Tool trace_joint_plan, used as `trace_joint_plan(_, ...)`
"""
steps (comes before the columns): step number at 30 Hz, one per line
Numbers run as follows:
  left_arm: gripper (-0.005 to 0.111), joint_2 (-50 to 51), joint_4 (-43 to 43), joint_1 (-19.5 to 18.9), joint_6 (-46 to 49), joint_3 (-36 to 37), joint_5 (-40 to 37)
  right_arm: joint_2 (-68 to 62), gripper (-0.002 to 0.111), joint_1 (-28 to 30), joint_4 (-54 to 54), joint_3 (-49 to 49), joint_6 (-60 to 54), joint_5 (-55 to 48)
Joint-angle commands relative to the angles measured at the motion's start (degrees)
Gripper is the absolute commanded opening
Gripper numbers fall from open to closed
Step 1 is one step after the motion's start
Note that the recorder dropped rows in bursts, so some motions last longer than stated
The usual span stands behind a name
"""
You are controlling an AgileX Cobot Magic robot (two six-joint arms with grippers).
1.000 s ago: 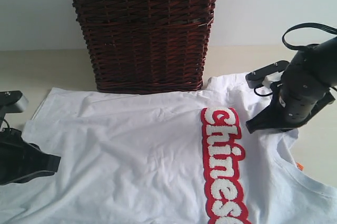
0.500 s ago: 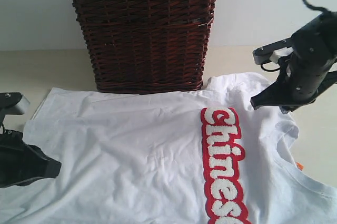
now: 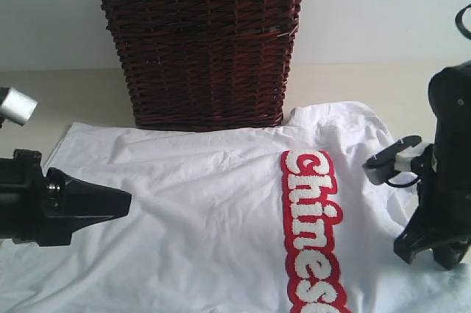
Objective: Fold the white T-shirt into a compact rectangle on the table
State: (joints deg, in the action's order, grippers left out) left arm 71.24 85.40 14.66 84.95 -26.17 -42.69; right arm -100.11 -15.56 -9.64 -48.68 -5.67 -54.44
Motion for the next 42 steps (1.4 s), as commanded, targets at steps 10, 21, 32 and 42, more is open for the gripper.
trace_joint_plan(10,0.0,-0.53,0.76,0.28,0.5,1.25,-1.33,-10.13,0.013,-0.13,-17.34,0.31,14.36,-9.28)
trace_joint_plan(21,0.0,-0.53,0.62,0.28,0.61,1.25,0.0,1.01,0.013,-0.13,-17.52,-3.96,17.74,-3.74)
trace_joint_plan(32,0.0,-0.53,1.35,0.28,1.29,1.25,-0.58,-3.71,0.013,-0.13,1.0,-3.72,6.25,10.35)
trace_joint_plan(42,0.0,-0.53,1.35,0.28,1.13,1.25,-0.56,-11.41,0.004,-0.13,-14.37,-3.72,18.78,6.53)
